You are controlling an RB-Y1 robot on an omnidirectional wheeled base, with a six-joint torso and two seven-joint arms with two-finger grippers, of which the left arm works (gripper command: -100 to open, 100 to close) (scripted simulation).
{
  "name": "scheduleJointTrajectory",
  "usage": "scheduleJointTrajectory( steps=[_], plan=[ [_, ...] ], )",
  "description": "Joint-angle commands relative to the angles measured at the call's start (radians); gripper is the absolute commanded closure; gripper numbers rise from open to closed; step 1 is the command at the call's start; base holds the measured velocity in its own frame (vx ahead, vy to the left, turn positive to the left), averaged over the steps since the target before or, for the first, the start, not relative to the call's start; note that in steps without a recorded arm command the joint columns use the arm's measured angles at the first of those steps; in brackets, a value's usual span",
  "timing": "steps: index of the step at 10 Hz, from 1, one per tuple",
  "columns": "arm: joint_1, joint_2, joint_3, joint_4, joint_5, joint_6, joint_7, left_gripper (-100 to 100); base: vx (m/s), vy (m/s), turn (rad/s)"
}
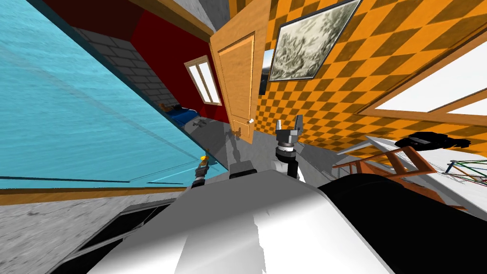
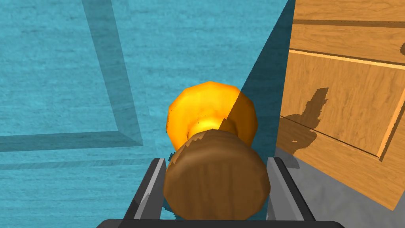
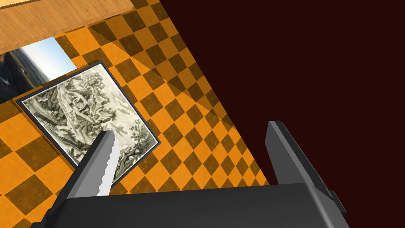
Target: Pull the door open
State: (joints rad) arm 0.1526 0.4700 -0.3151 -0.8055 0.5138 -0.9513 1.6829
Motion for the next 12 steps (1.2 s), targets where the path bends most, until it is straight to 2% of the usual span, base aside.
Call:
scheduleJointTrajectory(
  steps=[1,3,4,5,12],
  plan=[
    [0.013,0.017,-0.019,-0.002,-0.009,-0.021,0.022,100,-0.204,0.052,-0.094],
    [0.027,0.034,-0.039,-0.005,-0.020,-0.043,0.044,100,-0.201,0.044,-0.080],
    [0.024,0.029,-0.034,-0.006,-0.017,-0.029,0.036,100,-0.096,0.027,-0.026],
    [0.034,0.039,-0.049,0.000,-0.024,-0.050,0.051,100,-0.125,0.018,-0.128],
    [0.066,0.086,-0.096,0.032,-0.048,-0.148,0.113,100,-0.206,0.059,-0.134]
  ],
)
